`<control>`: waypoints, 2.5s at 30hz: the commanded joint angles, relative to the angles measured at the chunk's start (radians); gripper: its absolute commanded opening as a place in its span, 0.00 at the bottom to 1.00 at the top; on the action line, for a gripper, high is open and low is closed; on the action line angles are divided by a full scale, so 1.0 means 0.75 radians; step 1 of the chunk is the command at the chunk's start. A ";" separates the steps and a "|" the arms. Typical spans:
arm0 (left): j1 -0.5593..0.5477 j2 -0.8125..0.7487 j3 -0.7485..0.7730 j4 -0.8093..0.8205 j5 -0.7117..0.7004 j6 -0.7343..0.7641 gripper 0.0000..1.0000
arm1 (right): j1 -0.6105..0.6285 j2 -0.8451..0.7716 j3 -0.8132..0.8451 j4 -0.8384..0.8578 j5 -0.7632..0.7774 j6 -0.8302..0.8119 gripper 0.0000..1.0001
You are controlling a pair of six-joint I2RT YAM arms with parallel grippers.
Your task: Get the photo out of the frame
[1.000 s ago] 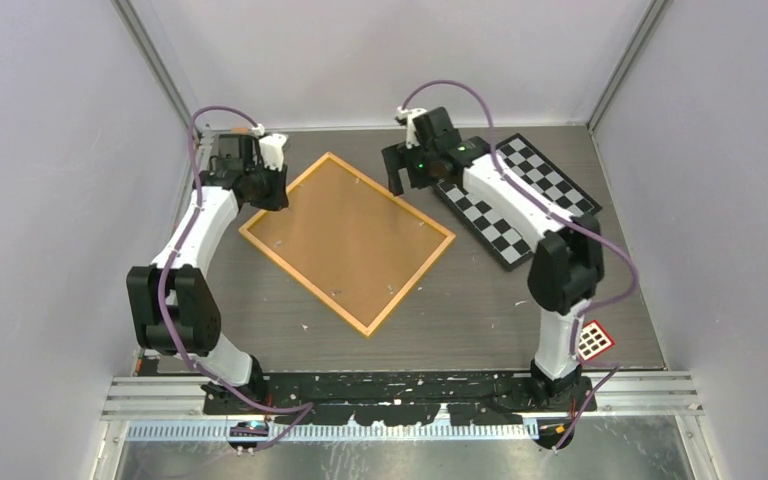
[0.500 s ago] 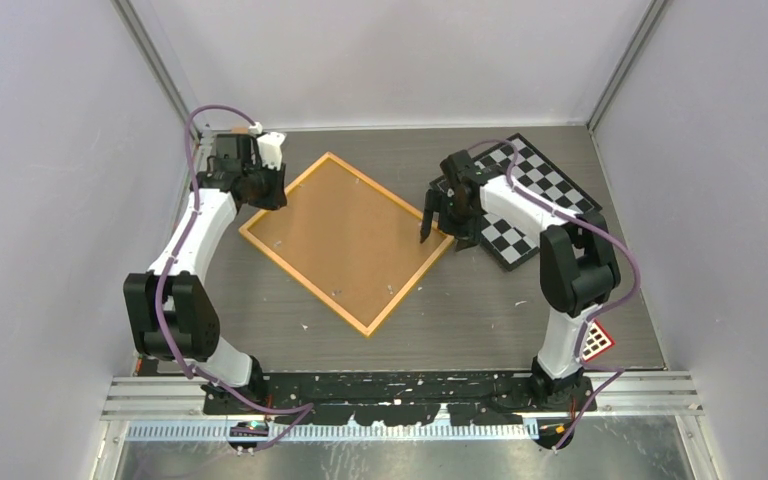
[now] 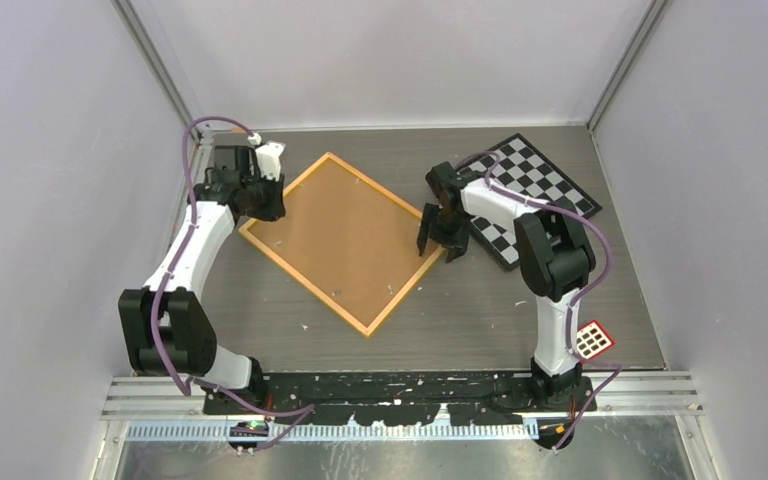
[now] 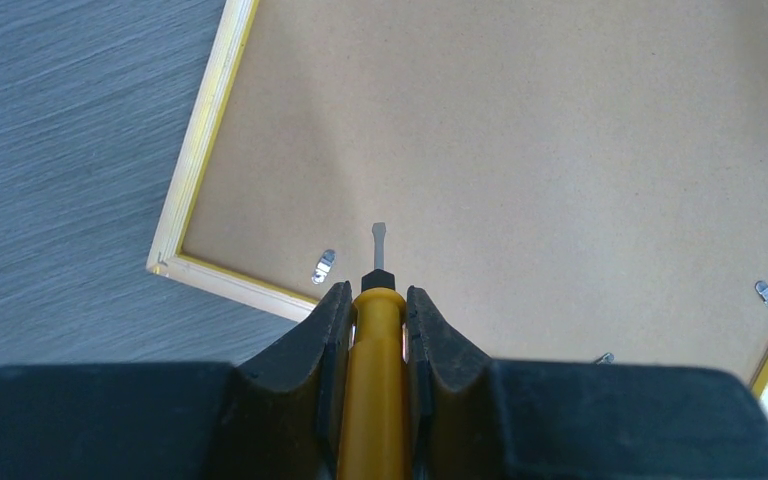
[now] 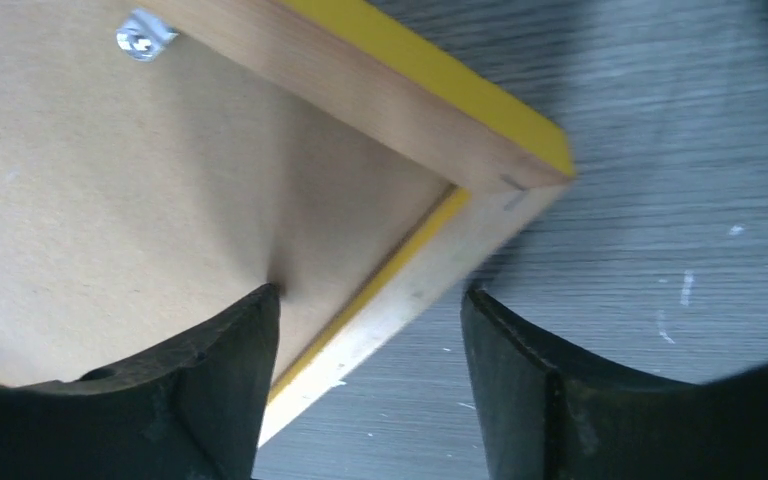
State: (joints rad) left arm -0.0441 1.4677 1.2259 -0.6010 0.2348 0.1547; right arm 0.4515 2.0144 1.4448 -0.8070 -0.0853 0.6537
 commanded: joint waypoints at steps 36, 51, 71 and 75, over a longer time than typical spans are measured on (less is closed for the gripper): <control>-0.027 -0.049 -0.078 -0.369 0.055 0.640 0.00 | -0.058 0.278 0.399 -0.114 0.183 -0.422 0.00; -0.144 -0.073 -0.255 -0.283 -0.093 0.731 0.00 | -0.101 0.260 0.368 -0.086 0.172 -0.319 0.01; -0.234 -0.143 -0.335 -0.374 -0.021 0.641 0.00 | -0.104 0.260 0.338 -0.074 0.133 -0.309 0.01; -0.234 -0.142 -0.351 -0.328 -0.050 0.611 0.00 | -0.103 0.240 0.340 -0.077 0.013 -0.338 0.13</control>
State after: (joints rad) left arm -0.2111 1.3804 0.9848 -0.8696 0.1574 0.6586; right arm 0.3813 2.1727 1.7294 -0.9337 -0.0025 0.3305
